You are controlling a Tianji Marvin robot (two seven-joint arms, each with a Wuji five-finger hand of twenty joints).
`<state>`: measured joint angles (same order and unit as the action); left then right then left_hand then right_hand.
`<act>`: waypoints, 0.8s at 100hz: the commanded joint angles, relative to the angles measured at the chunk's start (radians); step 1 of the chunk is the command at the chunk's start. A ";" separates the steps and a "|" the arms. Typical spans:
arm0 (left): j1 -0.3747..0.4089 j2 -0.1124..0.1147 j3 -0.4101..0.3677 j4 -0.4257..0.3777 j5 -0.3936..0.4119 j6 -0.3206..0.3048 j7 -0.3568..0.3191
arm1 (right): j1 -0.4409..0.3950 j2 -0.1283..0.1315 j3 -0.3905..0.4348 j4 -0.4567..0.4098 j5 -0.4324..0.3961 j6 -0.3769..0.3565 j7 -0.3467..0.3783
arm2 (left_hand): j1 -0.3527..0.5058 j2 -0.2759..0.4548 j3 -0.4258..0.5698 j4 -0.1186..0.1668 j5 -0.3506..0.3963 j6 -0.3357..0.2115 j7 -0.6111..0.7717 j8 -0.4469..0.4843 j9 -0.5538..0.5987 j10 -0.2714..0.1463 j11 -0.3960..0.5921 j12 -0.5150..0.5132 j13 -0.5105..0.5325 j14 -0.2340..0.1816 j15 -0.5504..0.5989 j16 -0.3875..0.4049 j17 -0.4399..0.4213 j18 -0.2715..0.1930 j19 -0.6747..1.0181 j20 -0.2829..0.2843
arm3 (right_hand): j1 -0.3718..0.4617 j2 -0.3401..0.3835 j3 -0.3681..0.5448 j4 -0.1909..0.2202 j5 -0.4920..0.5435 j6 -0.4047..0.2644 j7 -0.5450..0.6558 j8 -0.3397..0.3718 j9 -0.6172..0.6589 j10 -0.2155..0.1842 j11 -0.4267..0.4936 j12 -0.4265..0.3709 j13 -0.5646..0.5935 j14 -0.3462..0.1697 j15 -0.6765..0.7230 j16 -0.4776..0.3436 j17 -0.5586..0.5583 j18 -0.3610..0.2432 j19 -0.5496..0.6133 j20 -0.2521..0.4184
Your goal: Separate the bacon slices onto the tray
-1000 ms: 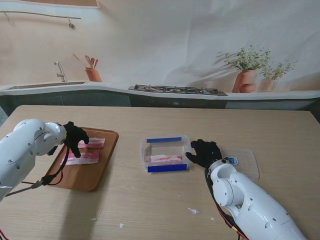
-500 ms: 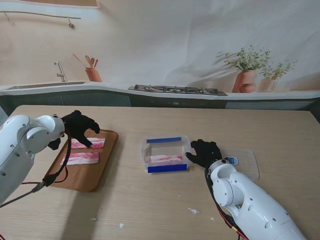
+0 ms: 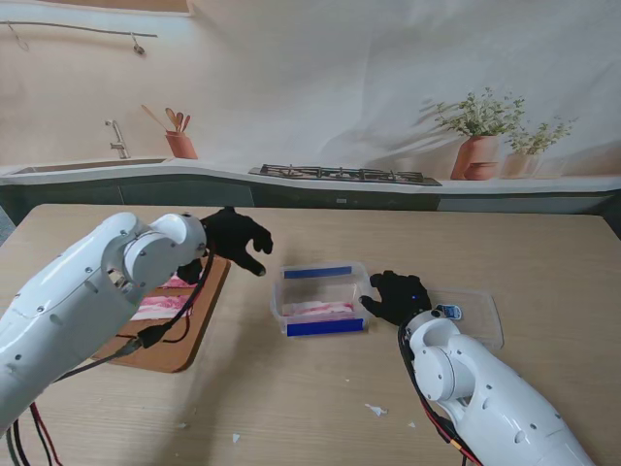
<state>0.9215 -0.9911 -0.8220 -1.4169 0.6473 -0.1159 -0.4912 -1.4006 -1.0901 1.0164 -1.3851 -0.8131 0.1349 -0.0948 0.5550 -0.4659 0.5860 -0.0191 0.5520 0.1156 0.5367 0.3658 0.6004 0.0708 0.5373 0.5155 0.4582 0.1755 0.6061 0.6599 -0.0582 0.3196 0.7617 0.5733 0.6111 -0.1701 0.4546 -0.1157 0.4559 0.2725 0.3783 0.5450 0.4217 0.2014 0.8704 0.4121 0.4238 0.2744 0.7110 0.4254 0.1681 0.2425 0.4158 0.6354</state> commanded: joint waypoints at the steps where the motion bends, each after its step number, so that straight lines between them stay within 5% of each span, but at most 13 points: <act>1: -0.021 -0.049 0.032 -0.004 -0.009 0.010 0.006 | -0.019 -0.006 -0.002 0.010 0.001 -0.005 0.015 | 0.024 0.016 0.040 -0.011 0.037 -0.008 0.032 0.013 0.034 0.012 0.026 0.006 0.035 0.010 0.038 0.021 -0.004 0.036 0.063 0.001 | 0.034 0.003 0.009 0.047 0.007 -0.127 0.007 -0.002 -0.013 0.000 -0.008 -0.003 0.014 0.022 0.017 0.009 0.001 0.028 0.015 0.020; 29: -0.176 -0.106 0.317 0.078 -0.125 0.095 0.045 | -0.025 -0.007 0.007 0.007 0.007 -0.014 0.012 | 0.040 0.000 0.093 -0.017 0.076 -0.016 0.051 0.013 0.092 0.008 0.037 0.009 0.093 0.007 0.085 0.038 -0.008 0.029 0.103 -0.017 | 0.035 0.004 0.009 0.046 0.009 -0.127 0.006 -0.003 -0.013 0.000 -0.009 -0.003 0.014 0.022 0.017 0.010 -0.001 0.026 0.015 0.021; 80: -0.287 -0.186 0.558 0.183 -0.206 0.230 0.038 | -0.022 -0.007 0.002 0.006 0.014 -0.018 0.017 | 0.048 -0.036 0.135 -0.020 0.116 0.036 -0.013 -0.028 0.133 0.051 0.002 -0.046 0.151 0.029 0.057 0.003 -0.012 0.023 0.123 -0.044 | 0.034 0.004 0.009 0.046 0.010 -0.125 0.006 -0.002 -0.012 0.001 -0.008 -0.003 0.016 0.025 0.018 0.010 0.002 0.027 0.016 0.021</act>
<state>0.6439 -1.1511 -0.2775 -1.2607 0.4531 0.1168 -0.4307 -1.4107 -1.0917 1.0271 -1.3855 -0.8011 0.1190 -0.1006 0.5888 -0.4796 0.6898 -0.0191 0.6508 0.1289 0.5351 0.3464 0.7204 0.1078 0.5463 0.4796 0.5805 0.1948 0.6702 0.6745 -0.0549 0.3198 0.8485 0.5396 0.6116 -0.1701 0.4528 -0.1157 0.4559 0.2424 0.3661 0.5392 0.4218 0.2014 0.8704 0.4121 0.4238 0.2746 0.7112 0.4255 0.1688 0.2426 0.4158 0.6354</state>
